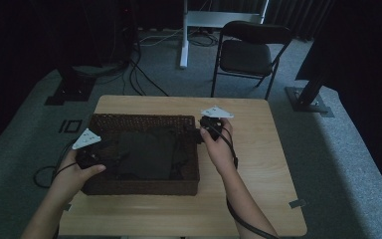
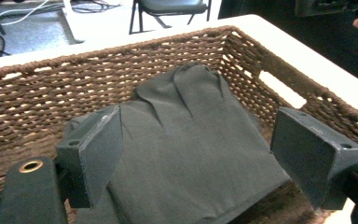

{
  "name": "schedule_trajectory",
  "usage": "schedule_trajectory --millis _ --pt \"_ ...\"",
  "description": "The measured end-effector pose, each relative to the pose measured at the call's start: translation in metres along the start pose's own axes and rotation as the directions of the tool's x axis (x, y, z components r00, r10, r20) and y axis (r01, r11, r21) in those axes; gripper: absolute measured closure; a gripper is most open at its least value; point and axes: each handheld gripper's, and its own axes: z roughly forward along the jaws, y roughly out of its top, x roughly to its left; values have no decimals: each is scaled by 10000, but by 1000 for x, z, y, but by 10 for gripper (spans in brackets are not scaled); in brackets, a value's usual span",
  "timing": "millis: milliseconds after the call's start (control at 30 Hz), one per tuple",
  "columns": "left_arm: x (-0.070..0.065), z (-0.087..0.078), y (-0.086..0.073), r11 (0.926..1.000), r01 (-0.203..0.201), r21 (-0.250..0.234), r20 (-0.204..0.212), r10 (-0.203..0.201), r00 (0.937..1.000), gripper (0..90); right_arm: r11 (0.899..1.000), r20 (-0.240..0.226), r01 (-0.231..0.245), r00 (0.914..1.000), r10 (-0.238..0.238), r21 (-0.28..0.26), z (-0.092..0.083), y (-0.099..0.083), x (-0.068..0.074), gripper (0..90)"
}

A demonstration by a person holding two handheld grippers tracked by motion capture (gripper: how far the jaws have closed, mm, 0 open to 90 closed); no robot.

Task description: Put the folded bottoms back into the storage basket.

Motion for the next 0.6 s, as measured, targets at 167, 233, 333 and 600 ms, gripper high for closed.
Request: schedule_trajectory --millis 167,233,333,600 --pt "-6 -3 -8 10000 -6 19 71 6 10000 182 9999 127 72 9999 -73 107 -4 -7 -9 136" --pt "-8 -5 -11 10000 -34 -7 116 34 9999 182 9999 168 25 9999 -27 112 -6 -10 -12 136" --pt "-11 -9 -14 9998 -101 -184 26 101 9999 181 9999 279 59 9996 -63 128 -9 -14 -18 136" --pt "-25 -19 -26 9987 -252 -450 204 262 9994 181 9999 496 -135 9987 133 27 -15 -28 -33 137"
